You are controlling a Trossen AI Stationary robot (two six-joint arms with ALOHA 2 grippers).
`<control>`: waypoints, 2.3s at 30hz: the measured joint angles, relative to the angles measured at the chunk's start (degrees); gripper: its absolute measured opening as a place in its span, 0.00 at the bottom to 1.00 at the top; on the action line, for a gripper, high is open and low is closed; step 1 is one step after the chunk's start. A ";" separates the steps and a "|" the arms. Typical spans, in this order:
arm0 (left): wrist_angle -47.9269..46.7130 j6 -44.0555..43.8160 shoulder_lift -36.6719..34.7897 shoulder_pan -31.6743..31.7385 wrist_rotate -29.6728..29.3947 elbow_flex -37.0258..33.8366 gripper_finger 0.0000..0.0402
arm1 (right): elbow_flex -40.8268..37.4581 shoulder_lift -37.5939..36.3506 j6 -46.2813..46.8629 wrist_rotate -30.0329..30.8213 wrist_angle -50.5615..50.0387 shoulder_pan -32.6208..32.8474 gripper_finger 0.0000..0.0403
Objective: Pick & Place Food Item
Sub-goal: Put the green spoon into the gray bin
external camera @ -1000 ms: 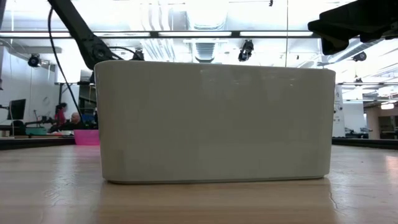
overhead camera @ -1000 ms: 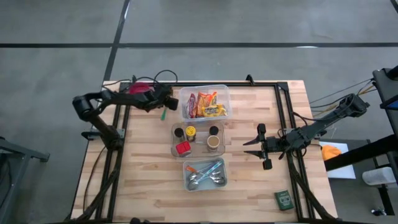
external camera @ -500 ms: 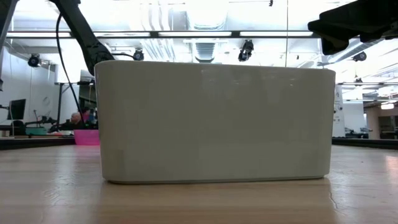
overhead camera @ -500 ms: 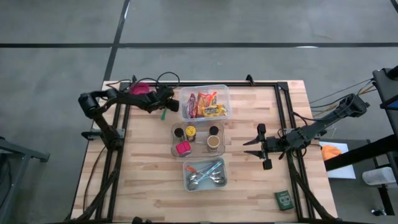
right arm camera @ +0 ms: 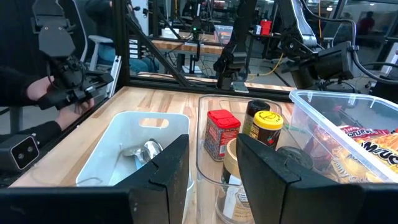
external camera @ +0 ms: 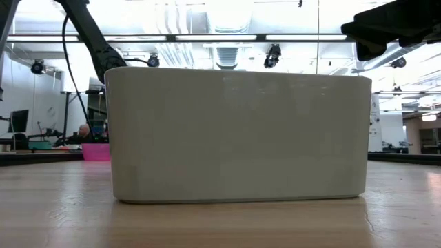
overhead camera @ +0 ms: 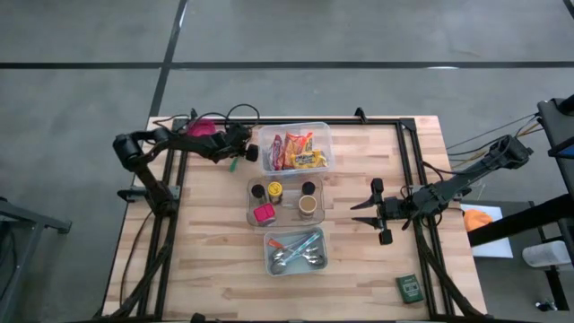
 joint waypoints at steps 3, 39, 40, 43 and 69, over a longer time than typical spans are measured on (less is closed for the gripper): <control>-0.12 -0.01 -0.04 -0.02 0.06 0.00 0.01 | 0.01 0.01 0.00 0.00 0.00 -0.01 0.32; -13.84 -1.76 -25.07 -0.31 1.34 -2.26 0.02 | 0.00 0.00 0.00 0.01 0.00 -0.01 0.32; -13.85 -1.78 -27.03 -0.58 1.76 -2.94 0.02 | 0.01 0.01 0.00 0.00 -0.01 0.02 0.32; -13.77 -2.00 -32.99 -1.89 2.81 -5.02 0.02 | 0.00 0.00 0.01 0.01 0.00 0.02 0.32; 5.22 10.53 -48.57 -46.60 -2.29 -8.24 0.02 | 0.00 0.01 0.01 -0.01 0.00 0.01 0.32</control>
